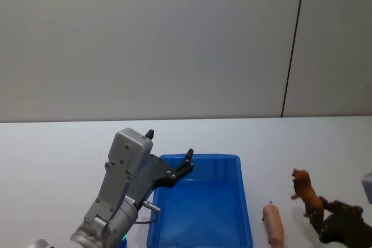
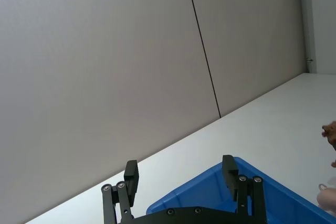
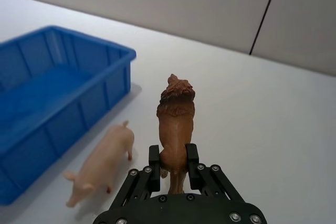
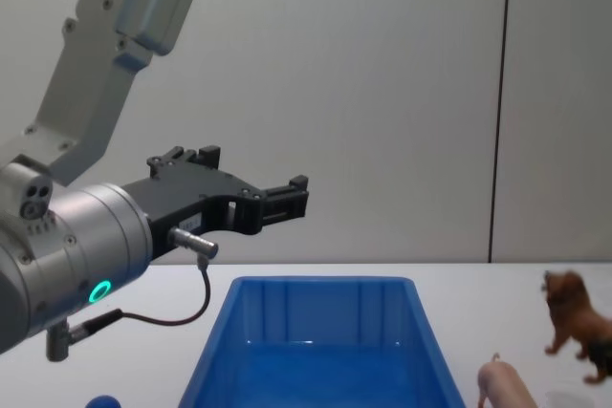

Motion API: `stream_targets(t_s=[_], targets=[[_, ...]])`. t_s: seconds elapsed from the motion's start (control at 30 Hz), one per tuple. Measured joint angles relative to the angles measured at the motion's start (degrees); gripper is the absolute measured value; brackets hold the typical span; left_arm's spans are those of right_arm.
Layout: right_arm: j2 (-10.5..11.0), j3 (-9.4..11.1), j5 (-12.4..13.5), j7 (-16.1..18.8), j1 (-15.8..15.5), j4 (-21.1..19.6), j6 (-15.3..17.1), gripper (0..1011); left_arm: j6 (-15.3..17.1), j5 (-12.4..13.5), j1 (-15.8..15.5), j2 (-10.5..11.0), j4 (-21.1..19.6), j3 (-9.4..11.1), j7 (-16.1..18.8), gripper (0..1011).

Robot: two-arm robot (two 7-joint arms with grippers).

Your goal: Pick up the two dolls from the table and place them into the box.

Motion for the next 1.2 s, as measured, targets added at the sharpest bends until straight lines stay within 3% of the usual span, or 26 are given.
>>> stream_targets(t_s=[0.43, 0.67, 1.0, 1.13, 1.2], targets=[[-0.79, -0.38, -1.33, 5.44, 3.26, -3.22, -1.94, 276, 0.00, 0.00, 0.00, 0.00, 0.00, 0.00, 0.00, 1003], [-2.57, -1.54, -2.01, 10.10, 6.70, -3.18, 0.62, 276, 0.00, 0.00, 0.00, 0.00, 0.00, 0.00, 0.00, 1003], [-6.30, -3.91, -3.08, 15.55, 11.94, 0.07, 6.03, 276, 0.00, 0.00, 0.00, 0.00, 0.00, 0.00, 0.00, 1003], [-8.17, -5.08, -3.71, 17.35, 14.22, 2.51, 7.99, 340, 0.00, 0.00, 0.00, 0.00, 0.00, 0.00, 0.00, 1003], [-8.69, -5.41, -3.87, 17.80, 14.86, 3.15, 8.47, 427, 0.00, 0.00, 0.00, 0.00, 0.00, 0.00, 0.00, 1003]])
